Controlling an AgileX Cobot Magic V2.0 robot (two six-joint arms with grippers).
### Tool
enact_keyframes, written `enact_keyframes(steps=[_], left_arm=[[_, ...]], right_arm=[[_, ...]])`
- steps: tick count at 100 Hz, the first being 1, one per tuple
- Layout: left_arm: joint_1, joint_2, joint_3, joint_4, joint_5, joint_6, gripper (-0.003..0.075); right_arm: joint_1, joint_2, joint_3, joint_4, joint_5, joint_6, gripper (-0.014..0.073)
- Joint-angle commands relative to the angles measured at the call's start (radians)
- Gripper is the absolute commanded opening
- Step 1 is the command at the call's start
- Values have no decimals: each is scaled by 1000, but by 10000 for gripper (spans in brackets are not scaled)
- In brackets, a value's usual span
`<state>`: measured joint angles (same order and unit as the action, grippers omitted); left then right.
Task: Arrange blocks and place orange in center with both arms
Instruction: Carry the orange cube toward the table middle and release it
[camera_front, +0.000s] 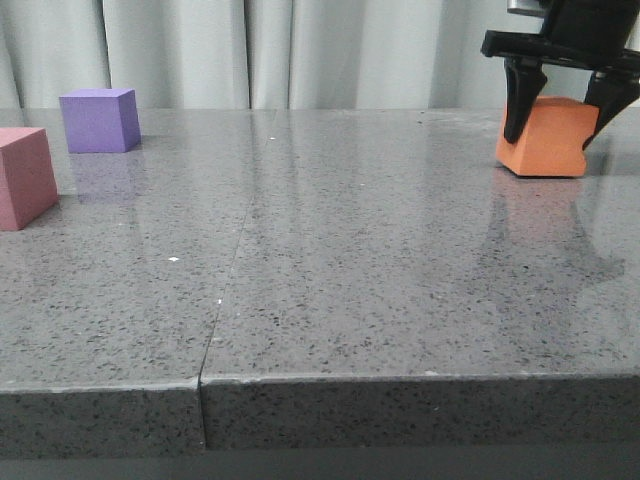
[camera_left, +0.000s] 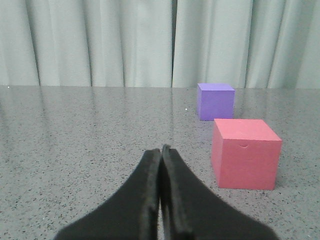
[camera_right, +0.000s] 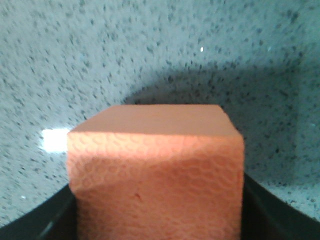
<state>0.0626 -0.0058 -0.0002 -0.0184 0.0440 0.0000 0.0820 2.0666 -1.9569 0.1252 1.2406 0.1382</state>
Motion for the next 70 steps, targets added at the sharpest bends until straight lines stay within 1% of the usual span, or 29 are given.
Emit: enact_keyframes(steps=[1,18,34,45,54,70], left_arm=[[1,-28,42,-9,-79,0,-20],[1,-28,42,-9,-79,0,-20],[1,-28,42,-9,-79,0,-20],[1,-28,42,-9,-79,0,-20],[1,-28,42,-9,-79,0,-20],[1,-28,42,-9,-79,0,-20]], right_arm=[[8,-61,-67,7,91,31,349],[67,-64,-131,7,93,83,349],[167,-64,-167,7,93,128,349],[240,-63,-168,7,93,189,349],[300,-54,-168,7,88,210,349],[378,-38,-170,7,47,284,349]])
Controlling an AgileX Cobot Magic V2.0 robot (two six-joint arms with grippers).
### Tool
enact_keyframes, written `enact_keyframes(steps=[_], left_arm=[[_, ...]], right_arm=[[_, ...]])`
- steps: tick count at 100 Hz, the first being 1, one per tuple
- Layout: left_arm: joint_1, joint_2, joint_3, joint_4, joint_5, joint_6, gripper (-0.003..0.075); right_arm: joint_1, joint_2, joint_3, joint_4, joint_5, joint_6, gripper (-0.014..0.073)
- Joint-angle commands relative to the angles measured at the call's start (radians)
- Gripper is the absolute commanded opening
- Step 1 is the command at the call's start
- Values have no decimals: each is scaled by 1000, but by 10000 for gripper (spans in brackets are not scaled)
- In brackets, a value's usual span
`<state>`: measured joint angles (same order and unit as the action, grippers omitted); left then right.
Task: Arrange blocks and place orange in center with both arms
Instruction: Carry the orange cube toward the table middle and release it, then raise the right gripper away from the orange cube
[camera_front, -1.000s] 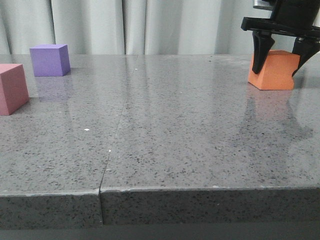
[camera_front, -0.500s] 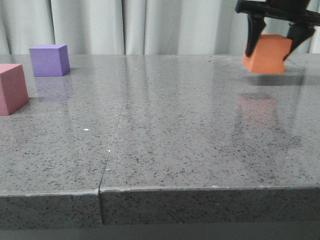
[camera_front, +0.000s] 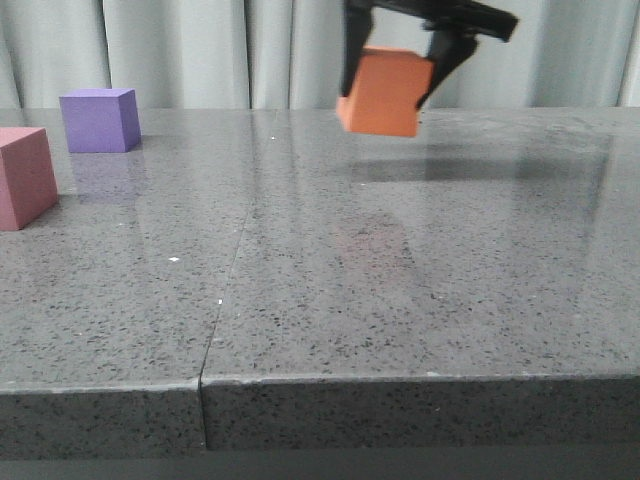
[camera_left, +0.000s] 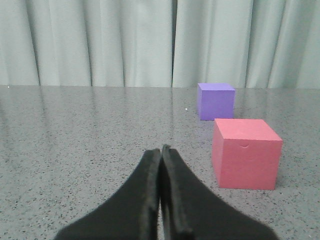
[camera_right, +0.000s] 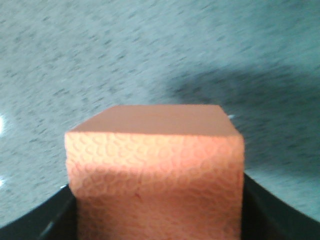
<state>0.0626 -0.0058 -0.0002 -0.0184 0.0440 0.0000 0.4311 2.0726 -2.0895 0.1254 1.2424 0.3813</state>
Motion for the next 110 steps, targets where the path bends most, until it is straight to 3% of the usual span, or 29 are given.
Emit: enact_keyframes(steps=[1,21,65,72,91,110], left_arm=[[1,-28,42,-9,-79,0,-20],[1,-28,42,-9,-79,0,-20],[1,-28,42,-9,-79,0,-20],[1,-28,42,-9,-79,0,-20],[1,-28,42,-9,-79,0,-20],[1,-28,42,-9,-79,0,-20]], right_arm=[[33,-42,-37,7,46,44,349],[57,-4,-37,11,8,111,349],[57,14,-37,59,-4,112,356],[57,14,-37,65,-4,110,398],[57,14,-37,69,-3,89,656],[57,14,-37,71,6,89,665]])
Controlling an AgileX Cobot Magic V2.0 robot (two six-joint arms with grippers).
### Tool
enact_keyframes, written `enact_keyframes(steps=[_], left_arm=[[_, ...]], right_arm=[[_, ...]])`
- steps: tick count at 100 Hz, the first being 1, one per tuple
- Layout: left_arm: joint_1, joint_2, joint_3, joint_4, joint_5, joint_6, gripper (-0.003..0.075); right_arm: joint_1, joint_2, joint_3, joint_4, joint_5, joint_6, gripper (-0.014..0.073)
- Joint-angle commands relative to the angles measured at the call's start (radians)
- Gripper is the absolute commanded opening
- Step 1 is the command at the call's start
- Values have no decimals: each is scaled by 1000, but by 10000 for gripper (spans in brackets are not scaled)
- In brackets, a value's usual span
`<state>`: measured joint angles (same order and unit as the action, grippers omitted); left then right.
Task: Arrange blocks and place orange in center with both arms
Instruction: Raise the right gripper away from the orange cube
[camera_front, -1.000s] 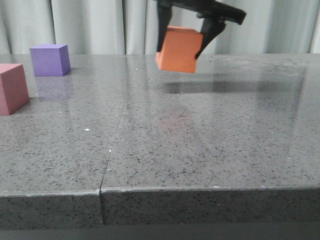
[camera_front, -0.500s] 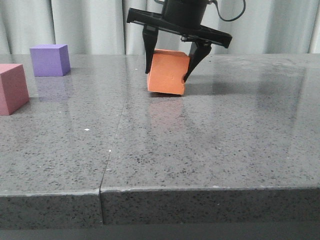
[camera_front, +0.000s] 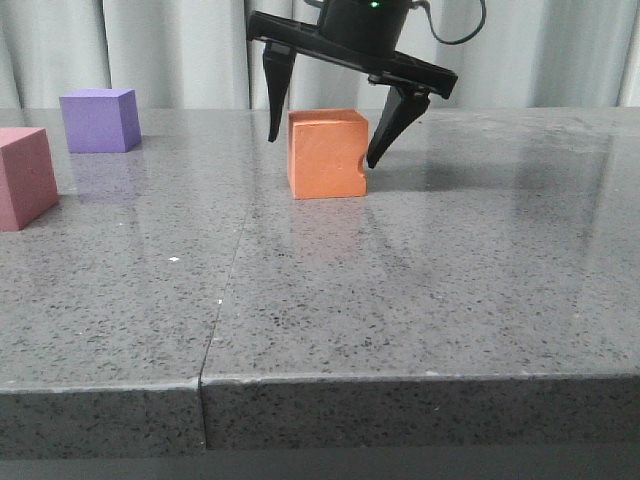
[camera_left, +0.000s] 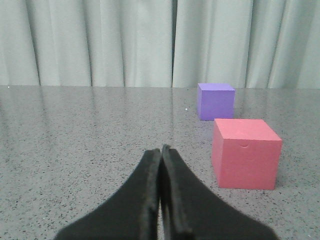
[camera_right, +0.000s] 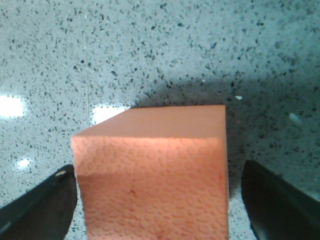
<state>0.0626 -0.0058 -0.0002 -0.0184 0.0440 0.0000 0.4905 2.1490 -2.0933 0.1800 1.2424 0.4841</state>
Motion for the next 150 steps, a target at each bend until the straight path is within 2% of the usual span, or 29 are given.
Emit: enact_keyframes(steps=[1,46,74,81,88,99,109,121,150], left_arm=[[1,-28,42,-9,-79,0,-20],[1,-28,42,-9,-79,0,-20],[1,-28,42,-9,-79,0,-20],[1,-28,42,-9,-79,0,-20],[1,-28,42,-9,-79,0,-20],[1,-28,42,-9,-79,0,-20],[1,-28,42,-9,-79,0,-20],[1,-28,42,-9,-79,0,-20],[1,-28,42,-9,-79,0,-20]], right_arm=[[-2,-62,-33,17,9,-14,665],[-2,-117,-33,2,90,-53,665],[-2,-194,-31,-35,91,-77,652],[-2,-211,-31,-57,91,-85,584],[-2,-227,-30,-66,92,-113,474],[-2,-255,-28,-69,92,-119,248],[-2,-283,-19,-74,92,-121,83],[-2,-323,24,-122,92,-122,-56],[-2,-448,188,-170,82,-122,-67]])
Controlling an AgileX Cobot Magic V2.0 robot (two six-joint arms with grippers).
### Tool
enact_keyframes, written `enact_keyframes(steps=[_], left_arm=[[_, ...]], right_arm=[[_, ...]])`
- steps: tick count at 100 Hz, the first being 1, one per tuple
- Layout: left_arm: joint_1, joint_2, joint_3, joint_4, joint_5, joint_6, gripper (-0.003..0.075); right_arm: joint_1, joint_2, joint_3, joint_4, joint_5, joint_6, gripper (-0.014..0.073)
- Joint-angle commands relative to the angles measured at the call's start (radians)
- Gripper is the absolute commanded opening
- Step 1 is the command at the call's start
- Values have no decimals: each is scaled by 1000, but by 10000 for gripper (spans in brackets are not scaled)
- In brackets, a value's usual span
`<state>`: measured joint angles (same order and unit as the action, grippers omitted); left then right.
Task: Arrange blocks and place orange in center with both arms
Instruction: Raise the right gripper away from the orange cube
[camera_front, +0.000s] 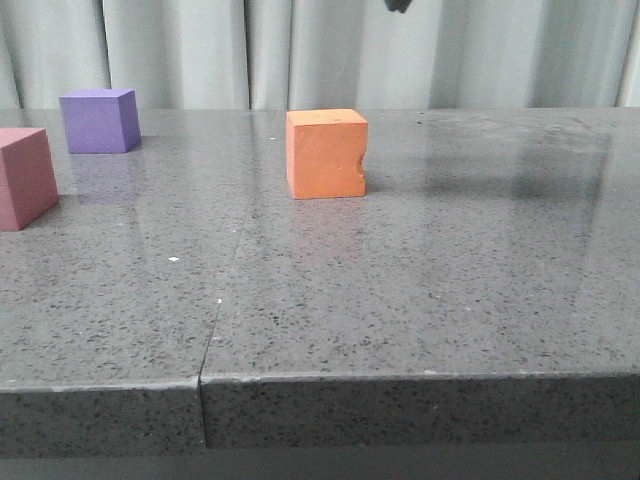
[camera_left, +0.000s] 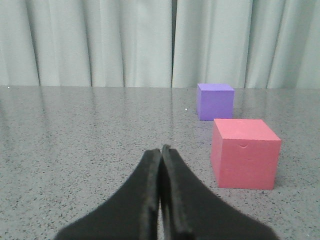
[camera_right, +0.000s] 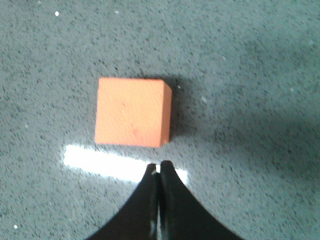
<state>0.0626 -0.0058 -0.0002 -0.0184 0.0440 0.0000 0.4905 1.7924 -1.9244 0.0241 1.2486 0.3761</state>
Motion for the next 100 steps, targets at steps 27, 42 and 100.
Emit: enact_keyframes(steps=[27,42,100], left_arm=[[1,-28,42,-9,-79,0,-20],[1,-28,42,-9,-79,0,-20],[1,-28,42,-9,-86,0,-20]], right_arm=[[-2,-262,255,-24,-45,-14,-67],[-2,-390,418,-39,-156,-19,-67],[-2,-921,981,-63,-584,-19,-67]])
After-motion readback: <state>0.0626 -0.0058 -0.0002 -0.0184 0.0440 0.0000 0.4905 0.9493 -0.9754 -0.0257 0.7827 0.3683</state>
